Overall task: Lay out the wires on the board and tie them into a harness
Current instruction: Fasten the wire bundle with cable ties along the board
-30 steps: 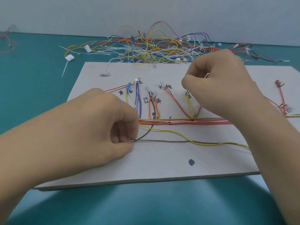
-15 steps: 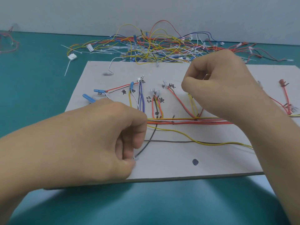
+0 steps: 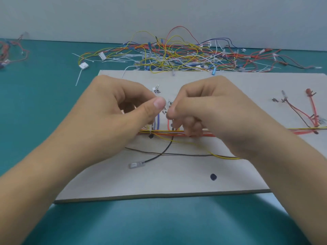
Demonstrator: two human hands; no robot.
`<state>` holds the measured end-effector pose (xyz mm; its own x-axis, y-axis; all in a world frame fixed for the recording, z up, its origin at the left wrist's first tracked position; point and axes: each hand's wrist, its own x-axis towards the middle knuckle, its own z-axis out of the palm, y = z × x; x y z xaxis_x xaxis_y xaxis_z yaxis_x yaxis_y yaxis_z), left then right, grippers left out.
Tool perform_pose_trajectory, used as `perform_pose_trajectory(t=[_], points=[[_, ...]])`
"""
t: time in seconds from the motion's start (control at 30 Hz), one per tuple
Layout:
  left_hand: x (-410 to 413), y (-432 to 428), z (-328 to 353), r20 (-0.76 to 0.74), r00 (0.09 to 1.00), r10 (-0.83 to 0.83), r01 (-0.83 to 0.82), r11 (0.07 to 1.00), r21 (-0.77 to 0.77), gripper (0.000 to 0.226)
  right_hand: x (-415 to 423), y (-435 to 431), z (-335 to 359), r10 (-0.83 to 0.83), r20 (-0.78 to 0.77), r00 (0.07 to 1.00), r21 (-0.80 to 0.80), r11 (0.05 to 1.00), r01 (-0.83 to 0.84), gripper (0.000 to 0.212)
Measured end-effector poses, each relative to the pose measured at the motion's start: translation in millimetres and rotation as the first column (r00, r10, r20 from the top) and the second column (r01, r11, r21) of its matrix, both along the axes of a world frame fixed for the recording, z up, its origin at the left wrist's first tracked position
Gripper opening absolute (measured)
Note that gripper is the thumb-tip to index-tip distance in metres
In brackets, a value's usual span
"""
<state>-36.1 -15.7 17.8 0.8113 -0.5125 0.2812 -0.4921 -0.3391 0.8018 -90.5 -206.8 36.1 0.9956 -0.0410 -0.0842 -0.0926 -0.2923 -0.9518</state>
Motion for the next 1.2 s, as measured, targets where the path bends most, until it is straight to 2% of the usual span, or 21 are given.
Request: perform_pose_trajectory(t=[0.1, 0.2, 0.27, 0.37, 0.43, 0.53, 0.97, 1.2], points=[[-2, -5, -1, -0.038, 0.999, -0.003, 0.001, 0.997, -0.074, 0.020, -3, 5, -4, 0.052, -0.028, 0.998, 0.053, 0.997, -0.051, 0.012], [-4, -6, 0, -0.034, 0.999, -0.001, -0.002, 0.997, -0.083, 0.020, -5, 1, 3, 0.123, -0.014, 0.992, -0.018, 0.992, -0.123, 0.014], [-6, -6, 3, -0.029, 0.999, -0.027, 0.025, 0.998, -0.061, 0.022, -3, -7, 6, 0.107, 0.033, 0.994, -0.054, 0.993, -0.106, 0.013], [-11, -6, 5, -0.043, 0.993, -0.113, 0.111, 0.993, -0.043, 0.025, 2, -19, 7, 0.034, 0.075, 0.997, 0.115, 0.993, -0.042, 0.017], [-13, -7, 4, -0.052, 0.985, -0.167, 0.166, 0.986, -0.020, 0.026, 4, -20, 5, 0.075, 0.059, 0.995, 0.237, 0.968, -0.087, 0.018], [-16, -8, 2, -0.062, 0.976, -0.210, 0.211, 0.977, 0.008, 0.025, 3, -19, 0, 0.156, 0.079, 0.985, 0.313, 0.934, -0.173, 0.009], [-16, -7, -3, -0.003, 0.972, -0.236, 0.236, 0.971, 0.045, 0.025, 6, -27, -2, 0.168, 0.114, 0.979, 0.371, 0.907, -0.199, 0.010], [-13, -4, -3, 0.018, 0.977, -0.213, 0.212, 0.977, 0.030, 0.015, 8, -31, -4, 0.199, 0.139, 0.970, 0.379, 0.894, -0.238, 0.013]])
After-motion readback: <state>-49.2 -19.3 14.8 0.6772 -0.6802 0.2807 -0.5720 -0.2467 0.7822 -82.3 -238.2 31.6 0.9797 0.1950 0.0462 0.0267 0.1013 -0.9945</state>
